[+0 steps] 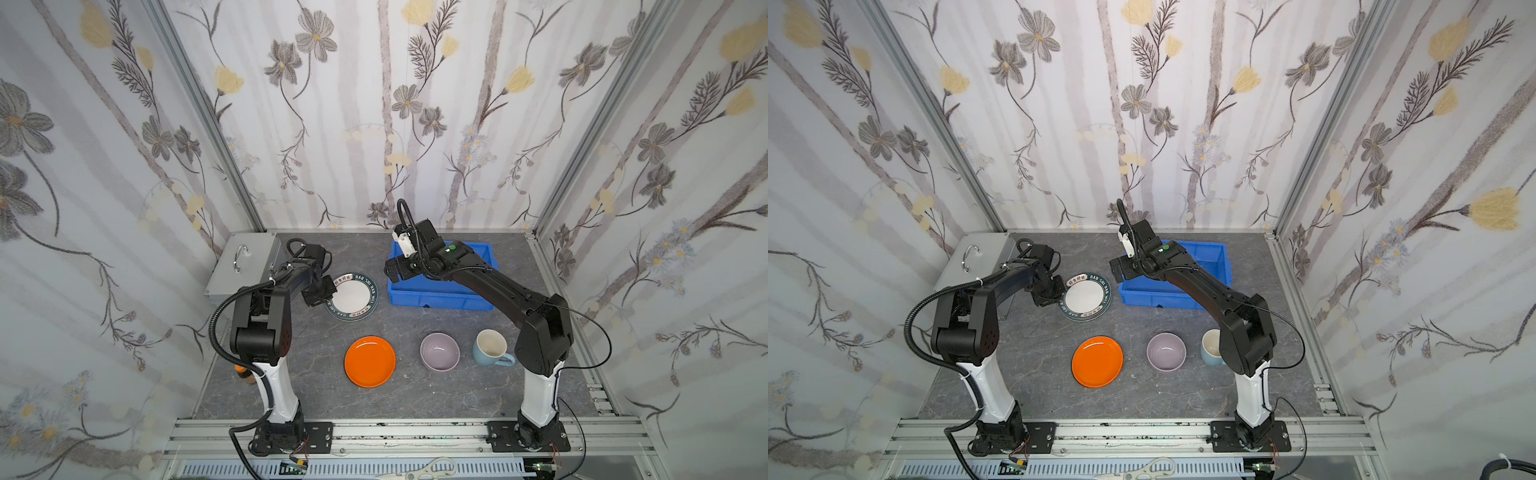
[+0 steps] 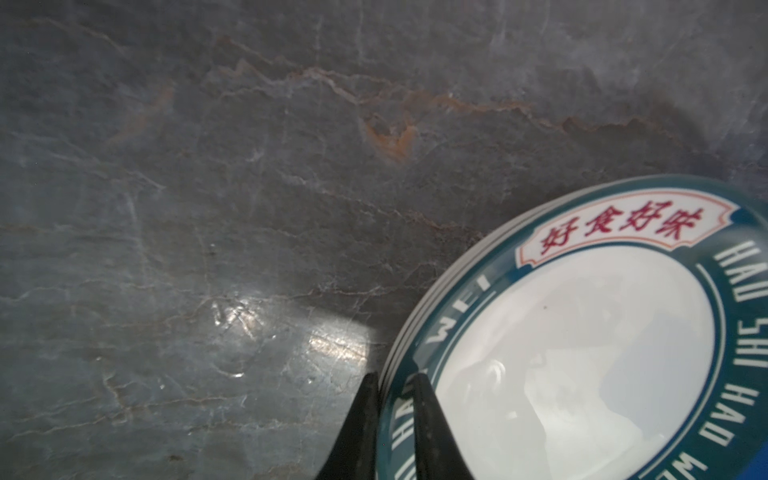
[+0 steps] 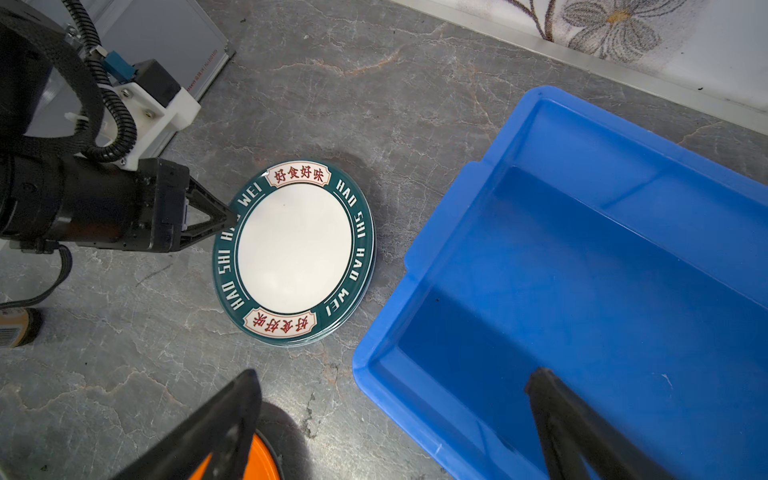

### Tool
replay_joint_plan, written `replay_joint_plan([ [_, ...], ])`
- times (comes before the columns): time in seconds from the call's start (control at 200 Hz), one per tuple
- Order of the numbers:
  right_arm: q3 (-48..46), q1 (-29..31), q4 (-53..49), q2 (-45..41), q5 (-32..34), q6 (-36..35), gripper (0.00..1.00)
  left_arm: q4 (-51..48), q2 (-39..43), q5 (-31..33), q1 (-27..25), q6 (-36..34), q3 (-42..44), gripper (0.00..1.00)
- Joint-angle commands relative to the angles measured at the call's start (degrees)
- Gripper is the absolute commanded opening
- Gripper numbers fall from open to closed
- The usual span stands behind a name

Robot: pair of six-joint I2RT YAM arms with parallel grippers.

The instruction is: Place the mixed dishes into the plastic bin

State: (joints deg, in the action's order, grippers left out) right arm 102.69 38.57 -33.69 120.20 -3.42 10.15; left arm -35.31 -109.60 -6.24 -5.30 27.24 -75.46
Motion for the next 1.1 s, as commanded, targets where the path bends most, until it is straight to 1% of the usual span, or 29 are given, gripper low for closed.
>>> replay_joint_plan([
  [0.0,0.4,0.0,0.0,0.4,1.7,-0.2,1.0,-0.3,-0.4,-0.1,0.0,0.4,-0.9,0.14],
  [0.085,0.5,0.0,0.0,0.6,1.8,0.1,1.0,-1.1,-0.5,0.3,0.0,0.0,-1.5,0.09],
  [0.19,1.0,0.0,0.0,1.1,1.7,0.4,1.0,-1.4,-0.9,0.0,0.0,-0.7,-2.5,0.07],
  [0.29,1.5,0.0,-0.1,1.5,1.8,0.5,1.0,-1.9,-1.9,-0.6,0.0,-0.9,-3.7,0.02],
  [0.375,2.3,0.0,-0.4,2.0,1.7,0.7,1.0,-1.9,-2.3,-1.2,0.0,-0.7,-4.3,0.0],
  [0.585,3.7,0.0,-0.9,3.4,0.4,0.9,1.0,-2.5,-3.7,-1.3,0.0,-1.8,-5.7,0.0],
  [0.739,7.4,0.0,-2.4,6.4,-3.6,0.2,0.99,-2.4,-4.5,-1.8,0.0,-1.8,-6.3,0.0],
  [0.769,8.9,0.1,-3.2,7.3,-4.2,-0.1,0.98,-2.5,-4.6,-1.8,0.0,-1.8,-6.5,0.0],
  [0.824,11.7,0.4,-4.9,9.2,-5.6,-0.9,0.92,-2.6,-4.8,-1.8,0.0,-1.9,-6.5,0.0],
  [0.829,12.2,0.6,-5.2,9.5,-5.8,-1.1,0.9,-2.6,-4.8,-1.8,0.0,-1.9,-6.6,0.0],
  [0.864,13.7,0.8,-6.3,10.5,-6.8,-1.6,0.85,-2.6,-4.9,-1.9,0.0,-1.9,-6.5,0.0],
  [0.869,14.3,0.8,-6.5,10.8,-7.2,-1.8,0.81,-2.6,-4.9,-1.9,0.0,-2.0,-6.5,0.0],
  [0.874,14.3,0.8,-6.5,10.8,-7.2,-1.8,0.81,-2.6,-4.9,-1.9,0.0,-2.0,-6.5,0.0],
  [0.904,15.8,1.0,-7.5,11.7,-8.6,-2.4,0.72,-2.6,-4.9,-1.9,0.0,-2.0,-6.5,0.0],
  [0.934,16.9,1.2,-8.1,12.6,-9.5,-2.5,0.68,-2.7,-5.0,-1.8,0.0,-2.0,-6.6,0.0],
  [0.999,18.2,1.4,-8.7,13.7,-11.9,-2.6,0.65,-2.8,-5.1,-1.8,0.0,-2.2,-6.8,0.0],
  [1.099,18.7,1.6,-9.0,15.0,-16.0,-2.6,0.62,-3.0,-5.5,-1.9,0.1,-2.2,-7.1,0.0],
])
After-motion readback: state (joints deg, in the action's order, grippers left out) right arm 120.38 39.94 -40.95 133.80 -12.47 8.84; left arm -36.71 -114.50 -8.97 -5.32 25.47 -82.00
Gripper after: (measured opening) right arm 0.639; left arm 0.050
